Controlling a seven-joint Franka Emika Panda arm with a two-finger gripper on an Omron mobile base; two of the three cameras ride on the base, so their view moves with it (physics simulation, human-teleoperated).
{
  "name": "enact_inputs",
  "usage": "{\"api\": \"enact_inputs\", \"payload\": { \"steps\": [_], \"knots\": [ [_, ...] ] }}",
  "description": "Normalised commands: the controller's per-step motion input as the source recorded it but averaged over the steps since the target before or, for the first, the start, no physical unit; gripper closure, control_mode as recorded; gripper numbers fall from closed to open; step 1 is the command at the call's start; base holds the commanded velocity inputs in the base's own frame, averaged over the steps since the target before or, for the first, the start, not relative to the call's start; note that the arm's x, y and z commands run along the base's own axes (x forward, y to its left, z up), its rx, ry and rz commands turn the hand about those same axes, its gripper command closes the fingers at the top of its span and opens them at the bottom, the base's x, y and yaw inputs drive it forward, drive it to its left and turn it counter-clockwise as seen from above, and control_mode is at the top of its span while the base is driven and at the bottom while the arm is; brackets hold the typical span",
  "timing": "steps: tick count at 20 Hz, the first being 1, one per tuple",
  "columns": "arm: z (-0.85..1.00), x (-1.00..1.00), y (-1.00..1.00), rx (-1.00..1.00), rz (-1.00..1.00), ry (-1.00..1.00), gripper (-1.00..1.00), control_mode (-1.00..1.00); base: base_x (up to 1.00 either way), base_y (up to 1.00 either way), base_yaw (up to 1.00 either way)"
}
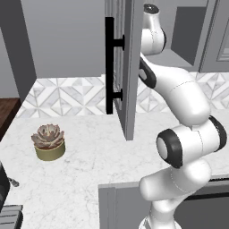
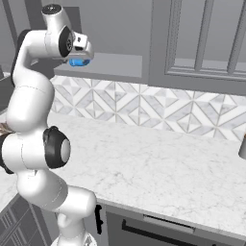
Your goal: Gather all objects into one cabinet and sort the glasses and bowls to opposite sides.
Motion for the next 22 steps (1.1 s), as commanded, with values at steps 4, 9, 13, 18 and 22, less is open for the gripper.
{"api": "enact_inputs", "payload": {
  "steps": [4,9,13,18,22],
  "knots": [
    [-0.30,0.09,0.00,0.00,-0.02,0.00,-1.00,-1.00,0.00,0.00,0.00],
    [-0.04,0.29,0.00,0.00,-0.02,0.00,-1.00,-1.00,0.00,0.00,0.00],
    [0.00,0.35,0.00,0.00,-0.02,-0.02,-1.00,-1.00,0.00,0.00,0.00],
    [0.00,0.31,0.00,0.00,-0.02,0.00,-1.00,-1.00,0.00,0.00,0.00],
    [0.00,0.09,0.00,0.00,-0.02,0.00,1.00,-1.00,0.00,0.00,0.00]
  ]
}}
